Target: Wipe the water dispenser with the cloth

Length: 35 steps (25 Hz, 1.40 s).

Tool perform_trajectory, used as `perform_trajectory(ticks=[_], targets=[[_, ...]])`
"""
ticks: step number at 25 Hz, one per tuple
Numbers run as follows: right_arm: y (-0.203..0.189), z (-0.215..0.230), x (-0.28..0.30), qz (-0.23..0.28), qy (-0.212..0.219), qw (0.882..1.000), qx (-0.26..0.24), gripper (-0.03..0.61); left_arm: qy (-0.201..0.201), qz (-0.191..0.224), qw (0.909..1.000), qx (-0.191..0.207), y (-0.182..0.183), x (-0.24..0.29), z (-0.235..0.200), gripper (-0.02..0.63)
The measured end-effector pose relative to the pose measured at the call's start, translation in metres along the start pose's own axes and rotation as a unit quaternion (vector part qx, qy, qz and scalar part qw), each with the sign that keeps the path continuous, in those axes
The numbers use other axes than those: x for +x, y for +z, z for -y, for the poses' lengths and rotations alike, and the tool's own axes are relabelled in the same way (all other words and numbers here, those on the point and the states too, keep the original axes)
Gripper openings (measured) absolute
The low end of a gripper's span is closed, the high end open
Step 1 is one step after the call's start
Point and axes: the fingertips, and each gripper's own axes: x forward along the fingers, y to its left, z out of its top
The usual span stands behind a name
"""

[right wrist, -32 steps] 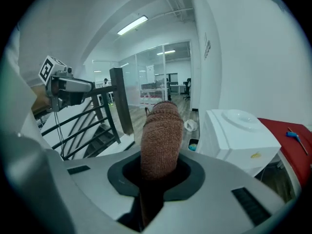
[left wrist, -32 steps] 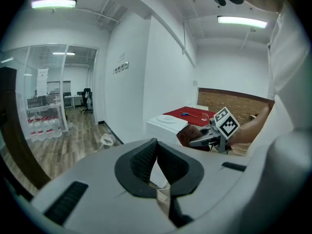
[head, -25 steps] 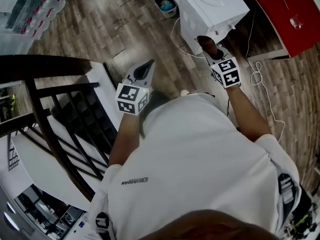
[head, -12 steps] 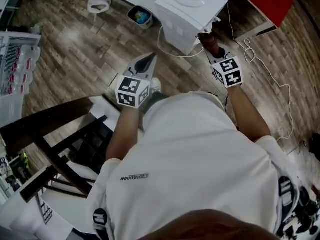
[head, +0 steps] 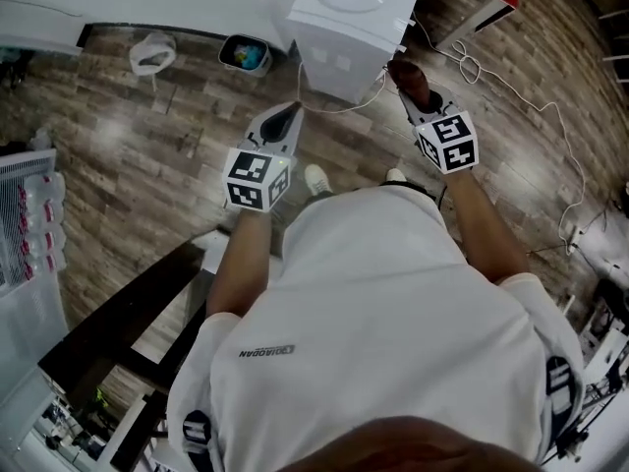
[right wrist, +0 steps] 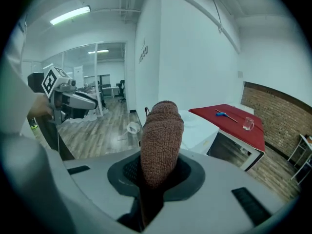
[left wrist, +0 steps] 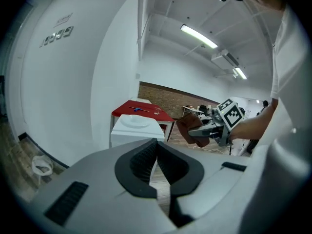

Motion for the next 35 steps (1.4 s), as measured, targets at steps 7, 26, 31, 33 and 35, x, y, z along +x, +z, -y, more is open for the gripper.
perform_trajectory(ticks=[7, 26, 31, 33, 35], targets=[[0.012, -0.008, 0.007, -0.027, -0.091, 0.994, -0.046, 0.063, -0.058, -0.004, 0.9982, 0.014, -0.011, 0.000, -0.018, -0.008], [0.037, 0.031, 0.112, -0.125, -0.167, 0.939, -0.274, 0.063, -0.060, -0.002, 0.9980, -0.021, -0.025, 0.044, -0.052, -0.008], [0.018, 0.023, 0.134, -0.147, -0.158, 0.935, -0.282, 0.063, -0.054, -0.009, 0.9982, -0.023, -0.037, 0.051, -0.057, -0.008], [0.011, 0.017, 0.143, -0.154, -0.153, 0.934, -0.285, 0.063, -0.054, -0.011, 0.9981, -0.026, -0.042, 0.054, -0.057, -0.008], [0.002, 0.012, 0.152, -0.163, -0.147, 0.932, -0.290, 0.063, -0.054, -0.013, 0.9981, -0.027, -0.045, 0.056, -0.058, -0.008]])
